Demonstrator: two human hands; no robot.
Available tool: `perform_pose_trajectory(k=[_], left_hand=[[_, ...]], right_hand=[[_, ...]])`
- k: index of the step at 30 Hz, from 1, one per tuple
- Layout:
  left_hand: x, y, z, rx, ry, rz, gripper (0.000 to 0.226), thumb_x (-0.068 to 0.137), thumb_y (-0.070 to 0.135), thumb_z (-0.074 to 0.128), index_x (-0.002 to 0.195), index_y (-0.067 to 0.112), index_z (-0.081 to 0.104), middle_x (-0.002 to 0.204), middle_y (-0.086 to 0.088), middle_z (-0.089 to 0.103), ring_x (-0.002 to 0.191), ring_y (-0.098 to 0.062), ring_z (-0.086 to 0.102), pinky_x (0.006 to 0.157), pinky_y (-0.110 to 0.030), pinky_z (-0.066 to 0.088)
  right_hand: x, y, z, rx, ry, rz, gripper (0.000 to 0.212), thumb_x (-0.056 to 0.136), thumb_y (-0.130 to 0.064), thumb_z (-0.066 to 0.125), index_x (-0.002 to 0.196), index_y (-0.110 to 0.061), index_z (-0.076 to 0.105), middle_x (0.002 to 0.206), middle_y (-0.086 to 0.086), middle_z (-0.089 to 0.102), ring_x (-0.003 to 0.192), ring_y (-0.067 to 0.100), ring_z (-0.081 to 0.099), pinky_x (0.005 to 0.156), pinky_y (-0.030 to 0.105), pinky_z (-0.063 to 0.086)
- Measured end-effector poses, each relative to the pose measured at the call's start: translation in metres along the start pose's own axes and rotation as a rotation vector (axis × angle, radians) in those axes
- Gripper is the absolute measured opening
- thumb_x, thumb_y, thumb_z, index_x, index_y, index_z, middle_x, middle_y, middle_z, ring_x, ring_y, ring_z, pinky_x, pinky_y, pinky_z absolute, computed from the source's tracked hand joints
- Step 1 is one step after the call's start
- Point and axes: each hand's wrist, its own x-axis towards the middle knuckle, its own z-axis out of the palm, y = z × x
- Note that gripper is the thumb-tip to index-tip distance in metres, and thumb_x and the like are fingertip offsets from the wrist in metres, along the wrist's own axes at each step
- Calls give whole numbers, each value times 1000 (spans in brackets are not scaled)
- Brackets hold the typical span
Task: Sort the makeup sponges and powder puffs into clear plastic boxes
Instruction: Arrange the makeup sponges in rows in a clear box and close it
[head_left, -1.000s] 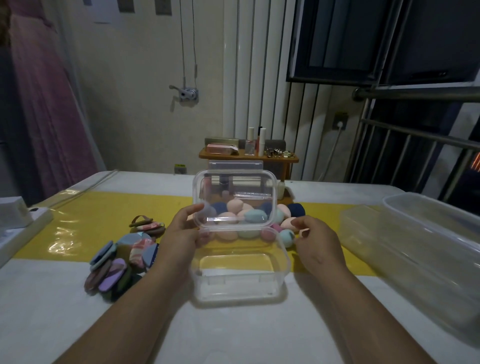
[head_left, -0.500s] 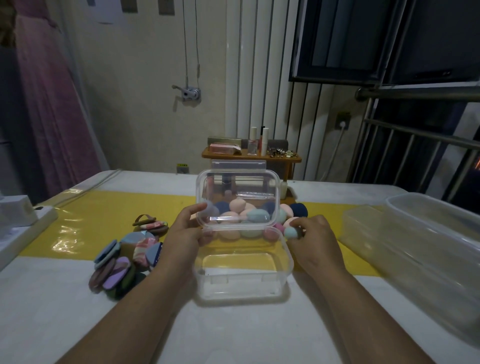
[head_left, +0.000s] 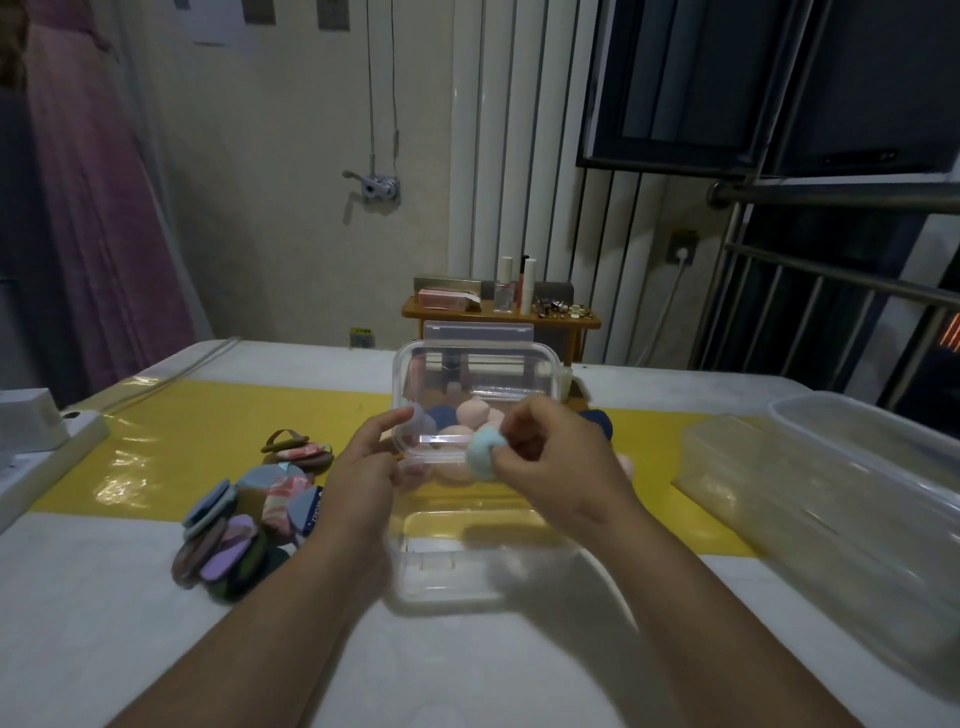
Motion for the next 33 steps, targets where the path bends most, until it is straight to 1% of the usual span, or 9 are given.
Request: perform_pose_trajectory(k=[4,7,12,15,18,20,24,28,33], left_hand=[[0,0,0,19,7,10,59,86,-11,36,108,32,71,114,-7,68,104,-30,66,79,-39,56],[2,-2,1,17,19,7,60,85,-11,36,103,33,73,109,-5,71,102,-30,67,83,-44,57],[4,-3,0,4,18,27,61,83,-13,37,100,33,74,107,-6,72,98,-29,69,77,-39,56],[5,-2,0,-6,14,27,62,81,-14,36,103,31,73,104,-5,72,96,-27,69,73,-38,56],[4,0,1,-23,13,27,63,79,-16,35,104,28,72,103,-5,71,92,-25,69,63,-29,55],[4,0,1,-20,14,29,64,79,-17,34,104,28,72,105,-6,69,95,-25,68,66,-29,54],[2,0,1,-8,17,28,63,80,-16,36,104,29,72,109,-6,69,100,-26,67,71,-32,54],[1,0,2,-25,23,4,60,82,-14,38,105,30,72,105,-3,71,94,-25,70,68,-35,58],[-2,4,3,-44,17,4,59,83,-15,37,107,26,71,100,-1,71,82,-18,71,54,-24,55]], right_hand=[[6,-13,17,-131,-262,2,11,89,-32,64,99,-31,60,101,-10,65,90,10,62,82,39,57],[11,-17,32,-166,-337,39,8,89,-30,61,94,-33,57,98,-6,68,87,16,65,81,43,58],[11,-19,45,-253,-387,24,10,93,-19,59,94,-29,63,104,-1,69,93,18,62,83,31,54],[12,-18,46,-247,-413,46,18,94,-20,60,108,-26,69,111,0,69,99,19,63,92,37,54],[12,-18,47,-243,-471,73,35,91,-19,63,123,-33,67,117,-2,68,104,19,63,95,36,53],[13,-18,48,-270,-500,57,40,90,-18,65,127,-34,64,121,-2,67,106,19,63,95,34,52],[14,-16,50,-307,-447,47,29,91,-19,63,118,-28,62,116,1,67,101,20,62,91,39,55],[14,-16,51,-312,-417,25,22,90,-18,62,108,-27,52,110,2,65,96,21,61,86,41,56],[14,-16,51,-302,-455,3,28,89,-20,64,115,-29,57,113,-2,65,96,18,61,87,39,56]])
